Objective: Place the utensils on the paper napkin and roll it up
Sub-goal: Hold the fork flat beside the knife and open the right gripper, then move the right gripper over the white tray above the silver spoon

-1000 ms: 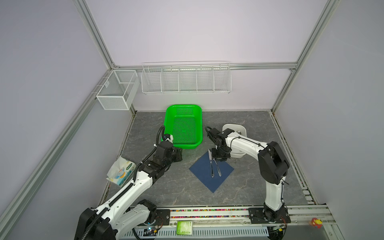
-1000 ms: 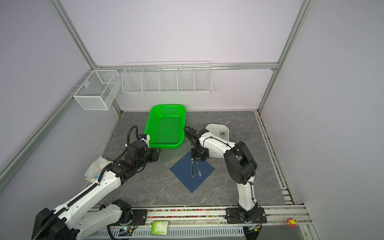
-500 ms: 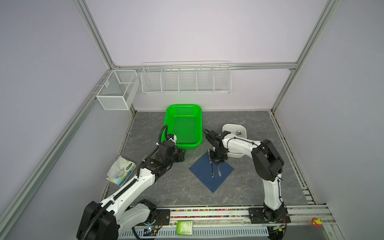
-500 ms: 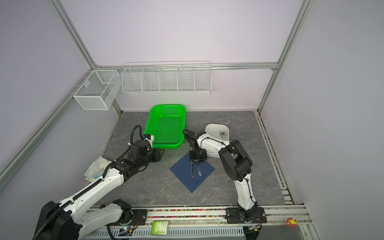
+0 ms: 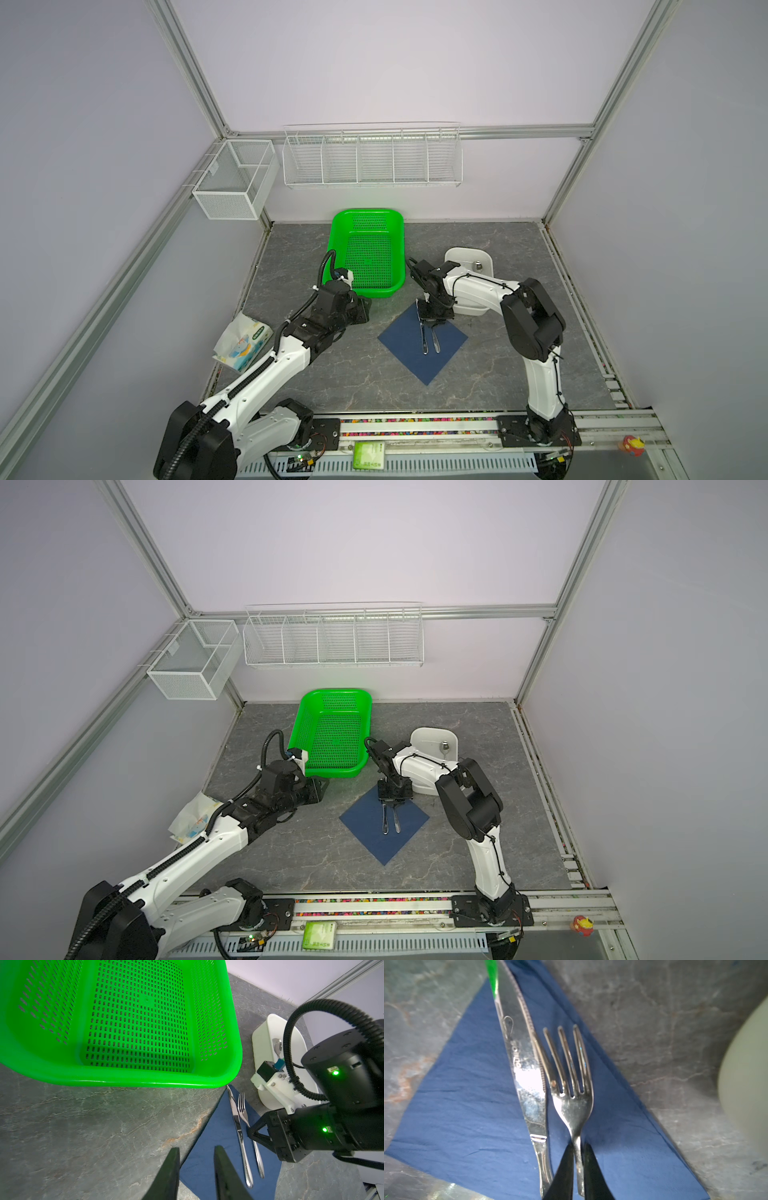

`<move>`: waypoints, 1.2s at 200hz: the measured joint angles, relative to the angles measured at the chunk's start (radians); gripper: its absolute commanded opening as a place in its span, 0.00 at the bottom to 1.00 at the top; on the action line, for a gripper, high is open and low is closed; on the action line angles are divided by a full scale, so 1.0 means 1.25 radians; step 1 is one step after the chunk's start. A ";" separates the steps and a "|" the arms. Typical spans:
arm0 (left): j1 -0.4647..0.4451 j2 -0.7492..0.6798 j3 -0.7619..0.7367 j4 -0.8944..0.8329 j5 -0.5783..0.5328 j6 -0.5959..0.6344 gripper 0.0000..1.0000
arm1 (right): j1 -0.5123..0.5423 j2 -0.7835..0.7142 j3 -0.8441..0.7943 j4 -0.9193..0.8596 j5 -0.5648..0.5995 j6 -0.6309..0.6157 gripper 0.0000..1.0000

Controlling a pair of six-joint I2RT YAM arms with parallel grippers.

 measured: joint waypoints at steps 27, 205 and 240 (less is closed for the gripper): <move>0.000 0.000 0.000 0.000 -0.001 0.000 0.30 | 0.000 0.000 0.000 0.003 -0.006 0.012 0.14; 0.000 -0.002 0.000 -0.001 -0.011 0.001 0.31 | 0.000 0.004 0.032 0.013 0.021 0.052 0.20; 0.000 0.003 0.001 0.007 0.021 0.013 0.36 | -0.011 -0.105 0.016 0.026 0.081 0.026 0.29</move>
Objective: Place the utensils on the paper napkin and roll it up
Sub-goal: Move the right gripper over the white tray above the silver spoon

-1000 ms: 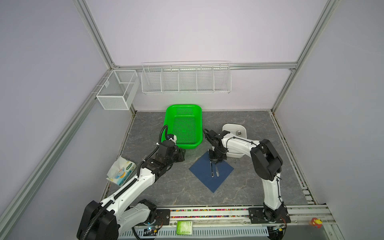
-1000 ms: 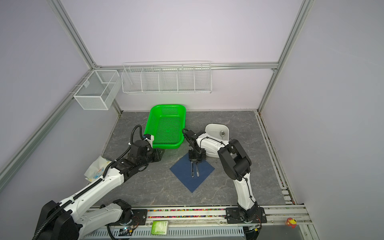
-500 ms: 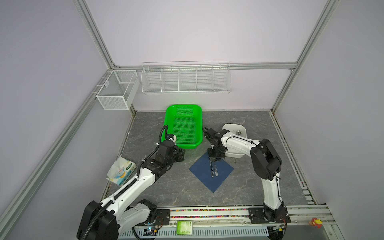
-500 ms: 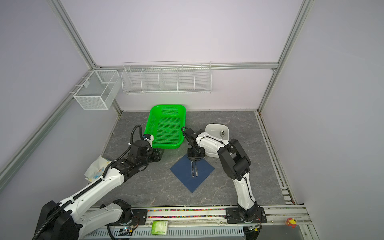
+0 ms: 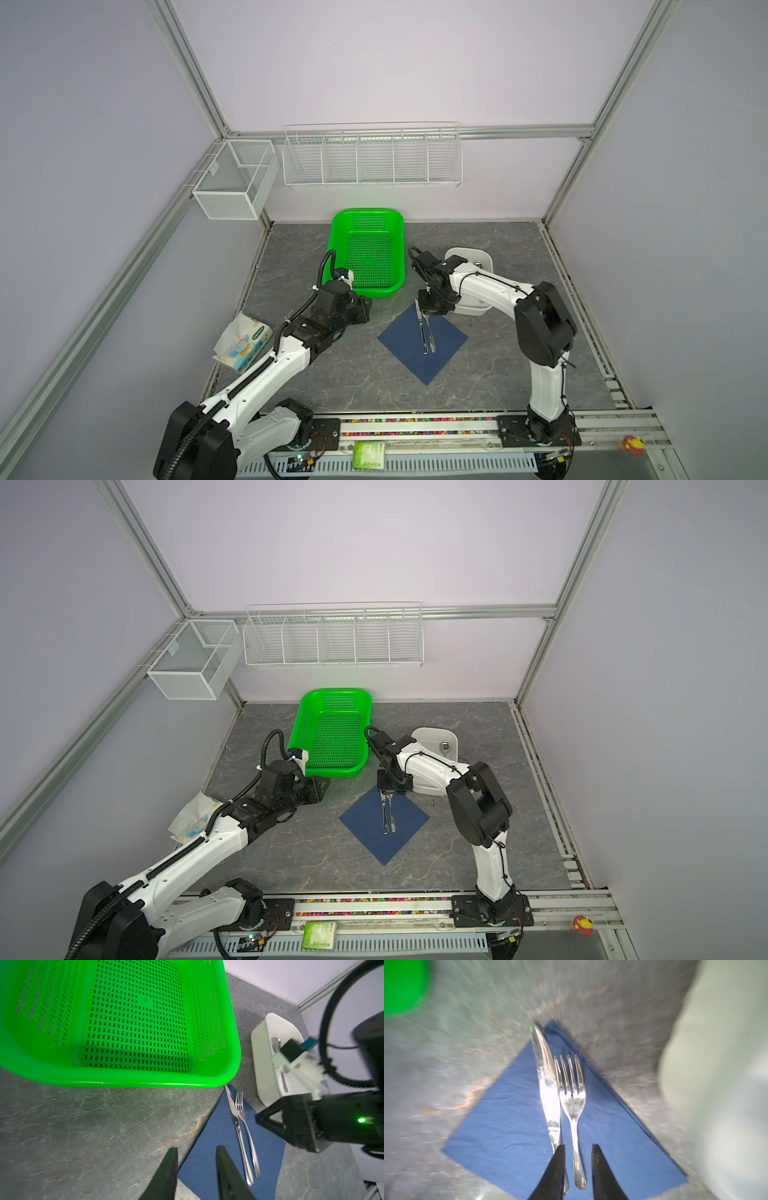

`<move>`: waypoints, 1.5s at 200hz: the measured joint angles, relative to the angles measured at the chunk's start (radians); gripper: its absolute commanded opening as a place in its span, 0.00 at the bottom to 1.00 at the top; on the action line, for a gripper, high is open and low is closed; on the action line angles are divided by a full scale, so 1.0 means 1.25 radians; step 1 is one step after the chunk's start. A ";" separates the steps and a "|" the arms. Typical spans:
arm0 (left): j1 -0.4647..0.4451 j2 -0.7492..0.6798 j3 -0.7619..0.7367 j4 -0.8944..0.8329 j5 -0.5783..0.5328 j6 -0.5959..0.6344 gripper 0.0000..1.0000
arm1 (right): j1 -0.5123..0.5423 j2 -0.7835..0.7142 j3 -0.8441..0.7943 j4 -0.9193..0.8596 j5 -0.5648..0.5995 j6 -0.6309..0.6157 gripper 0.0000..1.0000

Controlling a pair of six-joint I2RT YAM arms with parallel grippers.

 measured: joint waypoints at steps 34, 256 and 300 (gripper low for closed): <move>0.000 0.068 0.024 0.039 0.097 0.011 0.43 | -0.126 -0.110 0.002 0.008 0.037 -0.040 0.29; -0.103 0.432 0.356 0.003 0.312 0.069 0.59 | -0.361 0.346 0.387 -0.147 0.136 -0.213 0.24; -0.103 0.436 0.361 -0.009 0.302 0.071 0.59 | -0.358 0.348 0.381 -0.132 0.098 -0.212 0.18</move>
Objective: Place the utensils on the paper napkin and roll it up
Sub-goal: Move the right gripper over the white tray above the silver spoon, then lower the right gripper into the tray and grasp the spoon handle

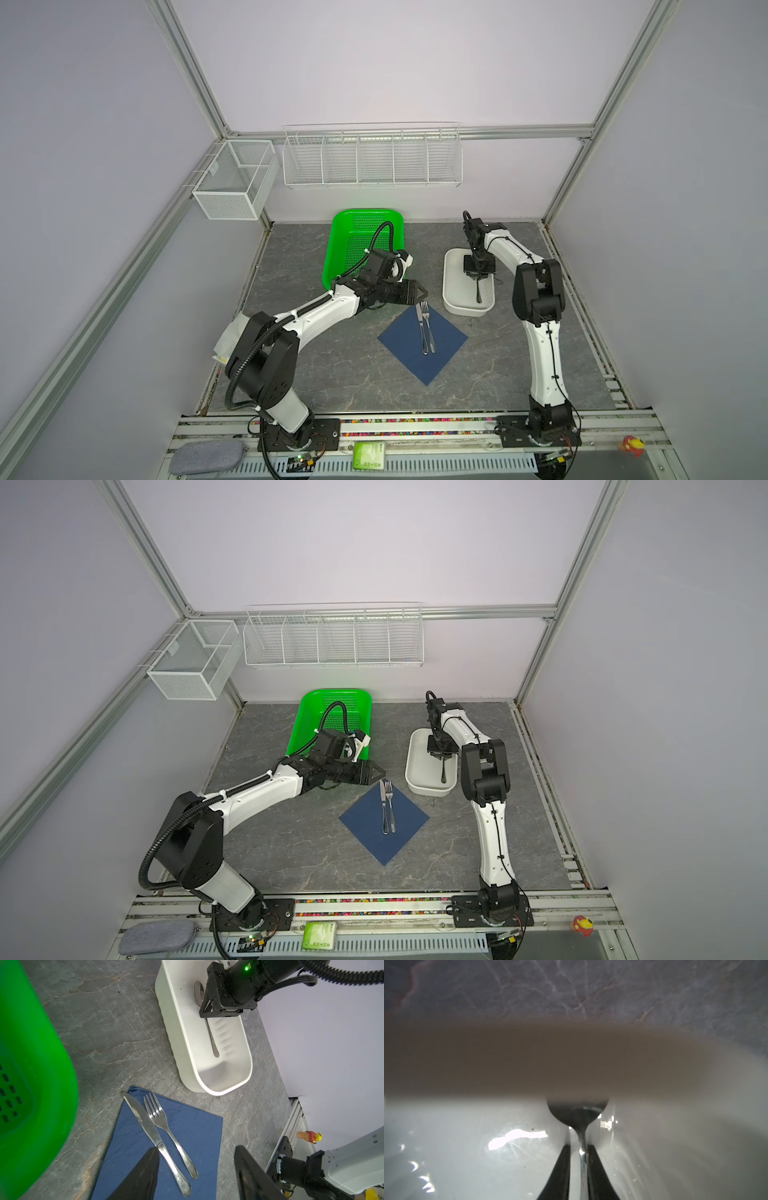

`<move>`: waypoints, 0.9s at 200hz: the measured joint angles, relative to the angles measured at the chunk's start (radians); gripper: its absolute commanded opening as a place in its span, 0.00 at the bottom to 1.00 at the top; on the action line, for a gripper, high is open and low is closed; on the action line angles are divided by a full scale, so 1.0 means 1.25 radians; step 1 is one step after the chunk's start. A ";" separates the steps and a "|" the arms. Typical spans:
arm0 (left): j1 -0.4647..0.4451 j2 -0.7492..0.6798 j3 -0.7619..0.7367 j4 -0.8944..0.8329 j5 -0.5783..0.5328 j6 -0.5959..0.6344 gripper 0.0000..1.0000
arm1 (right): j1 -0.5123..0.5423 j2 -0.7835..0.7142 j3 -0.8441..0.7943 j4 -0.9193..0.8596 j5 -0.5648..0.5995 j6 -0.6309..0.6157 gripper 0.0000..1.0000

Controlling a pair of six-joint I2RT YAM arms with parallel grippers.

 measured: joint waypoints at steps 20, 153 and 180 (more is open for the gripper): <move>0.000 0.000 0.002 -0.003 -0.005 0.001 0.59 | 0.007 -0.001 -0.002 0.007 -0.011 -0.001 0.18; 0.004 0.000 0.003 -0.007 -0.013 0.005 0.59 | 0.026 -0.034 -0.063 0.037 -0.042 0.016 0.11; 0.004 -0.001 0.003 -0.007 -0.016 0.005 0.59 | 0.025 -0.034 -0.063 0.037 -0.049 0.017 0.07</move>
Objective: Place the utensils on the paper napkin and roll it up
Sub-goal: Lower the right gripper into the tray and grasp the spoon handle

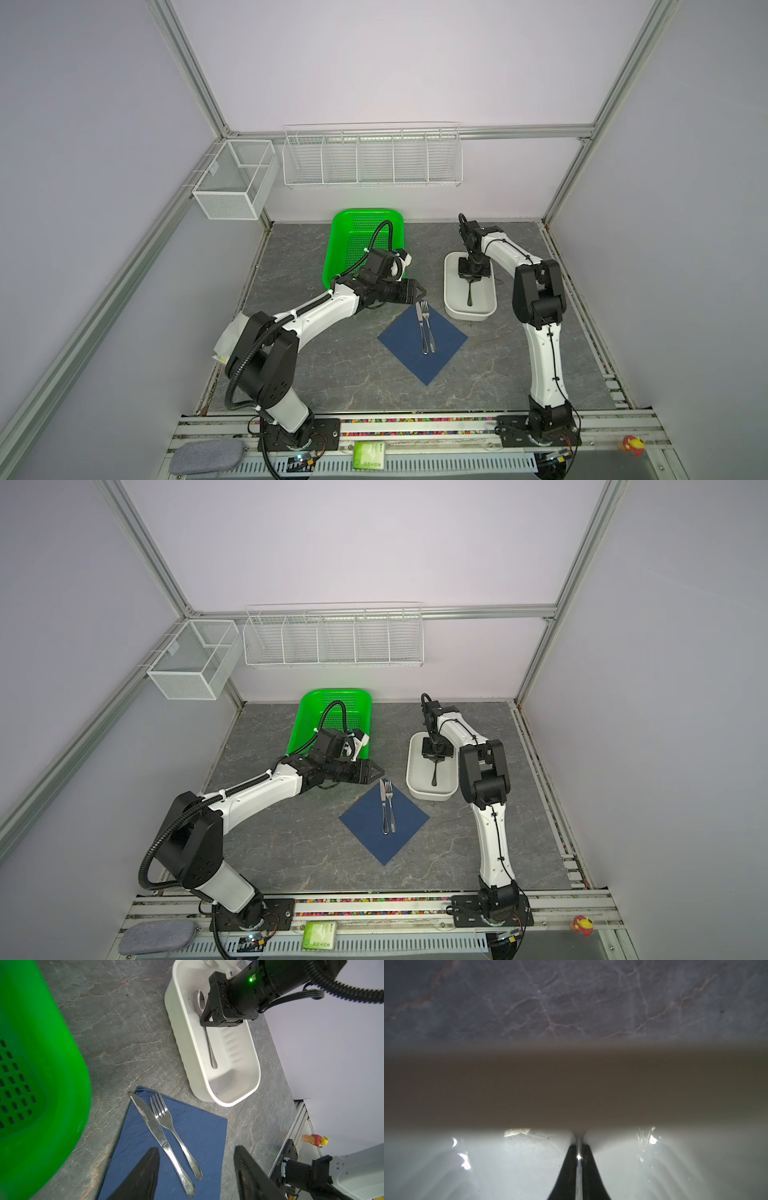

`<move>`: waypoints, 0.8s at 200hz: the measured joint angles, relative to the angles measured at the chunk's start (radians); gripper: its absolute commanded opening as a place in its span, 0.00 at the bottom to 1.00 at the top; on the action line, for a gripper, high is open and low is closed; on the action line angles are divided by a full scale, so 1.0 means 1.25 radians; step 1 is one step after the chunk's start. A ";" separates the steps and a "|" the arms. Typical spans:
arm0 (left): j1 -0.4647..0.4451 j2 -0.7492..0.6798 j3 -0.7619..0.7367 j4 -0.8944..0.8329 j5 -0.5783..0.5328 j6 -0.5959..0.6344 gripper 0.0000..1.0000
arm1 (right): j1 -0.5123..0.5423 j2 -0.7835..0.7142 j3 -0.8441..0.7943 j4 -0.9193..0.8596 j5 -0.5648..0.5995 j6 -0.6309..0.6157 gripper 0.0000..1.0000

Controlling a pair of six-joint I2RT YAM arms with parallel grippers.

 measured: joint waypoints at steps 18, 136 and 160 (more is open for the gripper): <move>0.000 0.000 0.000 0.000 -0.005 0.000 0.59 | -0.001 -0.001 0.000 0.002 -0.009 0.000 0.07; 0.002 -0.050 -0.002 -0.013 -0.030 -0.001 0.58 | 0.035 -0.010 -0.008 -0.016 -0.031 -0.057 0.07; 0.002 -0.071 -0.002 -0.020 -0.039 -0.001 0.58 | 0.035 -0.014 -0.020 -0.005 -0.027 -0.060 0.08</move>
